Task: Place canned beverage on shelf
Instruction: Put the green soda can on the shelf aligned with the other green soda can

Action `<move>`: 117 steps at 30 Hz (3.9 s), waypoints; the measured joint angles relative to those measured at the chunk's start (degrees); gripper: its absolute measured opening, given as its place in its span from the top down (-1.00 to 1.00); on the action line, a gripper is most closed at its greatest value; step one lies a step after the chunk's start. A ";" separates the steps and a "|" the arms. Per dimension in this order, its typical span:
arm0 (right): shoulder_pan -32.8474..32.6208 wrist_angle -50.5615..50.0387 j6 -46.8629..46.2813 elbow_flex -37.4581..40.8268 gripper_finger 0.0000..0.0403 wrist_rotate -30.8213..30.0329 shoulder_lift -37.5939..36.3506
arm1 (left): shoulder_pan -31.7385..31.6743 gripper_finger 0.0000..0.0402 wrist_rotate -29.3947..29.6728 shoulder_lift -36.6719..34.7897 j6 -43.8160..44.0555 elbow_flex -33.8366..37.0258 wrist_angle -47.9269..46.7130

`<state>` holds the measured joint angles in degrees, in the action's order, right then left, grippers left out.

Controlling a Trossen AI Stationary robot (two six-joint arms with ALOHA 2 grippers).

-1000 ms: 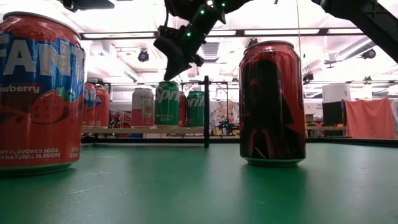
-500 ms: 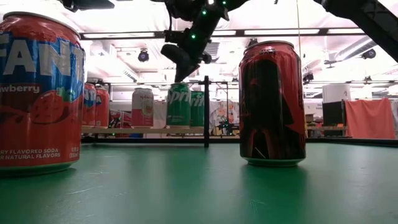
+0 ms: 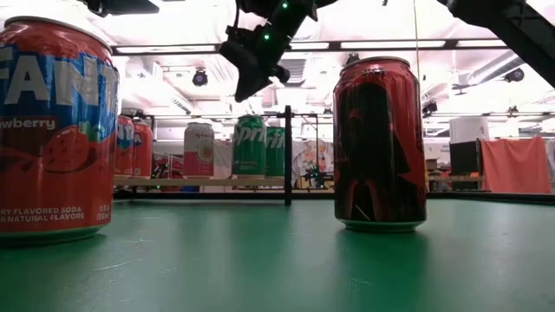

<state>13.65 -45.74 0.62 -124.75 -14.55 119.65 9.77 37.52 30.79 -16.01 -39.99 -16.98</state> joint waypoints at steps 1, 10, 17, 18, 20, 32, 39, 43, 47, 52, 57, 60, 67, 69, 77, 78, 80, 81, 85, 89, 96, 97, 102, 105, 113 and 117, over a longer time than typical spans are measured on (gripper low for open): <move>0.00 0.04 -0.04 0.08 0.94 -0.01 0.06 | 0.01 1.00 0.00 0.00 -0.01 0.00 0.01; 0.11 -1.11 -0.79 1.48 0.94 -3.81 1.43 | 0.01 1.00 0.00 0.00 -0.02 0.00 -0.17; 0.34 -4.62 -2.14 1.66 0.94 -6.88 1.32 | -0.01 1.00 0.00 0.00 -0.02 0.00 -0.23; 0.38 -4.87 -2.19 1.66 0.94 -6.93 1.32 | 0.01 1.00 0.00 0.00 -0.01 0.00 -0.27; 0.39 -5.05 -2.23 1.66 0.94 -6.96 1.32 | -0.01 1.00 0.00 0.00 -0.02 0.00 -0.40; 0.52 -7.59 -5.39 -0.17 0.94 -9.90 1.21 | 0.00 1.00 0.00 0.00 -0.02 0.00 -0.27; 0.29 -11.68 -10.55 -4.72 0.94 -3.28 0.77 | -0.01 1.00 0.00 0.46 0.15 0.00 -0.21; 0.26 -12.80 -13.44 -5.18 0.94 4.42 0.77 | 0.00 1.00 0.00 0.85 0.15 0.00 -0.21; 0.28 -14.06 -15.80 -5.20 0.94 6.71 0.81 | -0.01 1.00 0.00 1.29 0.03 0.00 -0.19; 0.31 -15.35 -17.61 -4.75 0.94 6.46 1.23 | 0.00 1.00 0.00 1.75 0.00 0.00 -0.21; 0.28 -15.29 -19.15 -3.53 0.94 5.56 1.36 | -0.01 1.00 0.00 1.77 0.00 0.00 -0.21; 0.28 -15.29 -20.29 -2.67 0.94 5.52 1.36 | 0.00 1.00 -0.01 1.77 0.00 0.00 -0.21; 0.26 -15.29 -21.41 -1.57 0.94 -0.35 1.41 | 0.01 1.00 0.00 1.77 0.00 0.00 -0.21; 0.29 -15.29 -22.19 -1.57 0.94 -1.17 1.41 | -0.01 1.00 0.00 1.77 0.00 0.00 -0.23; 0.50 -15.27 -23.61 -1.57 0.94 -2.48 1.43 | 0.00 1.00 0.00 1.77 -0.02 0.00 -0.26; 0.50 -15.27 -23.70 -1.57 0.94 -2.44 1.43 | 0.01 1.00 0.00 1.77 -0.02 0.00 -0.28; 0.43 -14.97 -24.27 -1.57 0.94 -1.05 1.43 | 0.01 1.00 0.00 1.77 -0.02 0.00 -0.42; 0.27 -14.57 -24.82 -1.57 0.94 -0.42 1.43 | -0.01 1.00 -0.02 1.77 -0.02 0.00 -0.45; -0.18 -13.06 -25.13 -1.57 0.94 -1.54 1.43 | 0.00 1.00 0.00 1.77 -0.04 0.00 -0.95; -0.10 -13.12 -25.11 -1.55 0.94 -3.54 1.43 | 0.00 1.00 0.00 1.75 -0.50 0.00 -0.91; 0.50 -13.11 -24.16 -1.20 0.94 -3.57 1.43 | -0.01 1.00 0.00 1.77 -0.68 0.00 -0.91; 0.57 -13.13 -24.04 -1.16 0.94 -3.55 1.43 | 0.01 1.00 0.00 1.77 -0.68 0.00 -0.91; 0.99 -13.15 -23.72 -1.05 0.94 -3.53 1.43 | -0.01 1.00 0.00 1.77 -0.68 0.00 -0.90; 1.19 -13.17 -23.58 -0.86 0.94 -3.53 1.43 | 0.01 1.00 0.00 1.77 -0.68 0.00 -0.89; 1.69 -13.11 -22.90 -0.81 0.94 -5.02 1.43 | -0.01 1.00 0.00 1.77 -0.68 0.00 -0.89; 1.61 -13.44 -22.51 -1.03 0.94 -4.93 1.43 | -0.01 1.00 0.00 1.77 -0.68 0.00 -0.89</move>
<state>15.26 -59.19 -21.89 -125.78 -19.48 121.08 9.76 37.52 32.56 -16.69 -39.99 -17.87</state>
